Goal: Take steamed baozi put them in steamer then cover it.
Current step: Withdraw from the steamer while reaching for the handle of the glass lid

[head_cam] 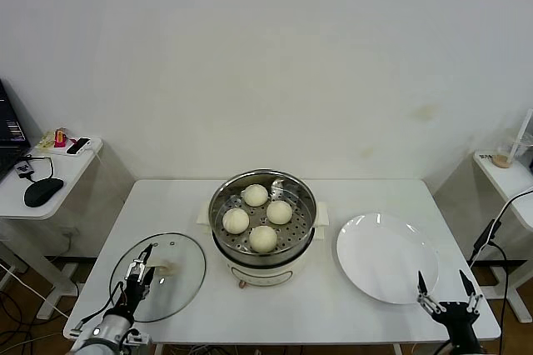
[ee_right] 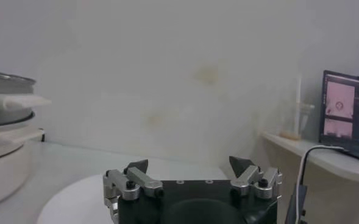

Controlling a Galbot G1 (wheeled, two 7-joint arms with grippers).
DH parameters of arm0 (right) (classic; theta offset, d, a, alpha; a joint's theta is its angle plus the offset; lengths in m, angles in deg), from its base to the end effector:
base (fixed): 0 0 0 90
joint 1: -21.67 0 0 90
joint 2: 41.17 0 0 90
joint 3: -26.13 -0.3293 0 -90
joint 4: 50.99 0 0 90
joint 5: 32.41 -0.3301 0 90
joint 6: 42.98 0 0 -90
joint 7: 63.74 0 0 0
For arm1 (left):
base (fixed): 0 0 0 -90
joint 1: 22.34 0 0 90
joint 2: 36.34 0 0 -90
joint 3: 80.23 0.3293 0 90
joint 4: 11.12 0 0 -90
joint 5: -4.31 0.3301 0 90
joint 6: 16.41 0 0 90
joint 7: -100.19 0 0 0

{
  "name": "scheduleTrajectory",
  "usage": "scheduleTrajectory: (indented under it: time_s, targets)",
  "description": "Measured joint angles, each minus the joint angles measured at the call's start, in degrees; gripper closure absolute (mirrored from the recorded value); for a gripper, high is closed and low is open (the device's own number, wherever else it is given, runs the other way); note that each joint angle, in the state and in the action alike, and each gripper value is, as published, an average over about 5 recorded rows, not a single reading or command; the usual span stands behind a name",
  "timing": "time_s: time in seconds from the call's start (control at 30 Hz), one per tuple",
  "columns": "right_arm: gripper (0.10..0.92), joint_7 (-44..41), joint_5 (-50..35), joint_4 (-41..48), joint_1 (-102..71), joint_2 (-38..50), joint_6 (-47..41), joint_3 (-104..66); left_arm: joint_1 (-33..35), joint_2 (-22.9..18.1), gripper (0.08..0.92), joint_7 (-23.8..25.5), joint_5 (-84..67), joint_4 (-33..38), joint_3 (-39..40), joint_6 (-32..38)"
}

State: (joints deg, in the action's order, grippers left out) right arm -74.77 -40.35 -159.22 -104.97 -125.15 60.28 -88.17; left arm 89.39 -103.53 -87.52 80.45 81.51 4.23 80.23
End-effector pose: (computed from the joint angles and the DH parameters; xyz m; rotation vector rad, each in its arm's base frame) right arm 0.1032 -0.1520 -0.3400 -0.2085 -3.0625 0.2845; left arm 0.2022 0.1511 -0.3791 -0.2792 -1.9964 -2.3158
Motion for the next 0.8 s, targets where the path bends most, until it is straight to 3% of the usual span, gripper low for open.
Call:
scheduleTrajectory:
  time_s: [0.27,0.37,0.8]
  targets:
    - [0.203,0.0,0.5,0.8,0.3,-0.3,0.0,0.0,-3.2,-0.2,0.178,-0.2,-0.6,-3.3,0.4,0.1]
    - [0.203,0.1,0.8,1.2,0.5,-0.4,0.1,0.1,-4.0,-0.2,0.218,-0.2,-0.9,-4.2,0.6,0.2]
    - [0.203,-0.1,1.3,1.6,0.9,-0.5,0.0,0.0,-5.9,-0.7,0.588,-0.6,-1.1,-6.9,1.3,0.6]
